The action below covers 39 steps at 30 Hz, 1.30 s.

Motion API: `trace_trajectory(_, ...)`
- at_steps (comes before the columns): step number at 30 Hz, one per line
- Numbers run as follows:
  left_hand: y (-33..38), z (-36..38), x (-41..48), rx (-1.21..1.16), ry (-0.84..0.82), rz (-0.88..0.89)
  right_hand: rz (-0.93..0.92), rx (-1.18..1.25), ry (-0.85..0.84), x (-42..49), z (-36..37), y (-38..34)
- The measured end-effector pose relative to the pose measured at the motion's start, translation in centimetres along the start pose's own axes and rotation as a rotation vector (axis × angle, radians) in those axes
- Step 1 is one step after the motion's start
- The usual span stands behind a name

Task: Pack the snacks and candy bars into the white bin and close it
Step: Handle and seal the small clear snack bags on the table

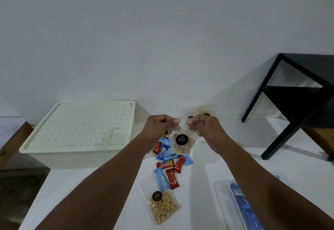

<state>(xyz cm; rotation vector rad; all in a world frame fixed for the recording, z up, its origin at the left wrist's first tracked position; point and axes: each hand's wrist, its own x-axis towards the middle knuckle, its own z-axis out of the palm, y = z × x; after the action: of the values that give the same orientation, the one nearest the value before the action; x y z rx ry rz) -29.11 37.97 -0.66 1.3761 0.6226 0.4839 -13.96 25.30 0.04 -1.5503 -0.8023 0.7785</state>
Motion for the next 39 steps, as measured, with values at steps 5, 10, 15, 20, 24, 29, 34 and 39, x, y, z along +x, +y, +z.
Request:
trace_trajectory(5, -0.1, -0.3, -0.1, -0.093, -0.001, -0.044, -0.024, -0.016, 0.005, 0.5, -0.1, -0.4)
trace_trajectory(10, 0.4, -0.3, 0.0, -0.076, 0.023, 0.003, 0.044, 0.008, -0.039, 0.1, 0.1, -0.3)
trace_trajectory(15, 0.3, -0.4, -0.2, -0.07, 0.007, -0.012, 0.008, 0.034, 0.004, 0.3, 0.8, -0.9)
trace_trajectory(20, 0.6, -0.5, -0.4, -0.087, 0.04, -0.014, 0.026, 0.045, -0.032, 0.4, 0.6, -0.7)
trace_trajectory(24, 0.9, -0.7, -0.5, -0.053, -0.011, -0.027, 0.019, 0.042, -0.011, 0.0, 0.1, -0.3)
trace_trajectory(29, 1.3, -0.1, -0.3, 0.134, -0.054, 0.036, -0.011, 0.023, -0.053, -0.2, 0.4, -1.1)
trace_trajectory(34, 1.3, -0.5, 0.0, 0.102, -0.018, 0.057, 0.039, 0.142, -0.04, -0.5, -0.2, -1.4)
trace_trajectory(39, 1.1, -0.3, -0.1, 0.011, -0.102, -0.116, 0.007, 0.059, -0.023, -1.0, -0.8, -1.4)
